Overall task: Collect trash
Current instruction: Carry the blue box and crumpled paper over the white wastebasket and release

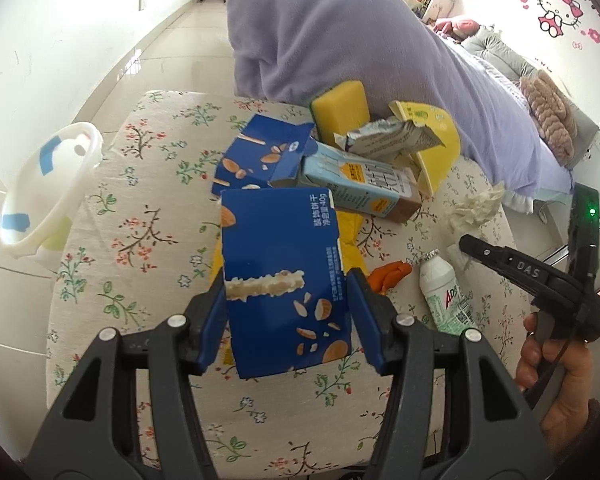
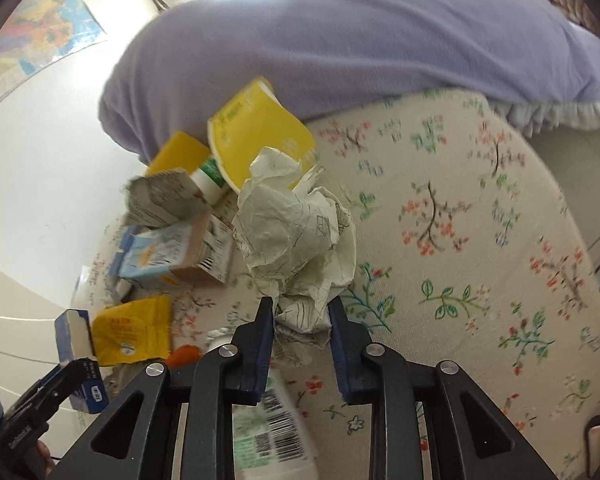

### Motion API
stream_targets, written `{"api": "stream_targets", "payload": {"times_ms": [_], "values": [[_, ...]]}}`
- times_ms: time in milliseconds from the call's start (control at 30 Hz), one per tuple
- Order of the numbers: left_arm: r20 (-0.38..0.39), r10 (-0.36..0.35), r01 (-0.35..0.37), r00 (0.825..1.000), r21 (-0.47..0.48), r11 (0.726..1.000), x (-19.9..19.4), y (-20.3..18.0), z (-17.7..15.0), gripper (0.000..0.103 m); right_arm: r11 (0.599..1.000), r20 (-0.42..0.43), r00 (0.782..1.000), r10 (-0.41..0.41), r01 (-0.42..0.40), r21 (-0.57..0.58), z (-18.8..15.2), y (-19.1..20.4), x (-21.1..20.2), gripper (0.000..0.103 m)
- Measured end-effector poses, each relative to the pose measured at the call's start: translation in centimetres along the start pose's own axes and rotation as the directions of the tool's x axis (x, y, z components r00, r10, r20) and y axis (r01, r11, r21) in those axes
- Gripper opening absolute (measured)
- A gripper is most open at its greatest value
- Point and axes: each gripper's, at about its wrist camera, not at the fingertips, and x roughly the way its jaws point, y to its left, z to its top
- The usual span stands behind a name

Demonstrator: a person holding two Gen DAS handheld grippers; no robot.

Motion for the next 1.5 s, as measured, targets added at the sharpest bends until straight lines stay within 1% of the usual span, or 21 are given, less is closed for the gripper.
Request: {"api": "stream_targets", "payload": {"times_ms": [167, 300, 467, 733, 900, 1000, 1067, 1167, 1300, 1467, 1500], "values": [[0.025, -0.005, 0.005, 1.000, -0.013, 1.000, -1.2, 1.0, 0.3, 0.058, 0.999, 0.035, 0.999, 0.031, -0.030, -0.039, 0.1, 2.0, -2.1, 0.027], [0.041, 0.004, -0.003, 0.999, -0.029, 1.000, -2.1, 2.1, 0.3, 0.058, 0.996, 0.041, 0.998, 0.052, -0.049, -0.078, 0.0, 4.3, -2.4, 0.027], [0.063, 0.021, -0.017, 0.998, -0.065, 0.998, -3.3, 4.4, 0.4, 0.058, 0.990, 0.035, 0.996, 0.083, -0.079, -0.121, -0.2, 7.4, -2.5, 0.027], [0.096, 0.065, -0.052, 0.993, -0.131, 0.990, -5.4, 9.0, 0.3, 0.058, 0.972, 0.007, 0.991, 0.131, -0.127, -0.199, -1.1, 13.3, -1.2, 0.027], [0.112, 0.099, -0.076, 0.989, -0.192, 0.978, -6.5, 12.9, 0.3, 0.058, 0.960, -0.016, 0.988, 0.154, -0.153, -0.235, -1.7, 16.8, -0.1, 0.027], [0.111, 0.108, -0.081, 0.988, -0.224, 0.971, -6.9, 14.9, 0.4, 0.058, 0.951, -0.040, 0.984, 0.175, -0.179, -0.251, -2.1, 19.0, 0.9, 0.027], [0.098, 0.107, -0.080, 0.989, -0.247, 0.966, -7.0, 16.3, 0.7, 0.058, 0.944, -0.060, 0.981, 0.186, -0.195, -0.264, -2.2, 20.7, 1.6, 0.027], [0.085, 0.108, -0.081, 0.991, -0.273, 0.959, -7.5, 18.1, 1.5, 0.058, 0.928, -0.113, 0.967, 0.227, -0.250, -0.275, -2.4, 23.8, 3.1, 0.027], [0.085, 0.124, -0.098, 0.989, -0.268, 0.959, -7.8, 20.0, 3.1, 0.058, 0.898, -0.176, 0.948, 0.266, -0.310, -0.311, -2.5, 27.7, 5.1, 0.027], [0.070, 0.110, -0.087, 0.992, -0.266, 0.960, -6.0, 22.3, 3.7, 0.058, 0.869, -0.252, 0.914, 0.318, -0.388, -0.308, -2.6, 31.0, 8.4, 0.027], [0.072, 0.104, -0.080, 0.992, -0.277, 0.958, -5.5, 22.8, 3.6, 0.058, 0.865, -0.258, 0.911, 0.322, -0.394, -0.312, -2.7, 31.8, 9.1, 0.027]]}}
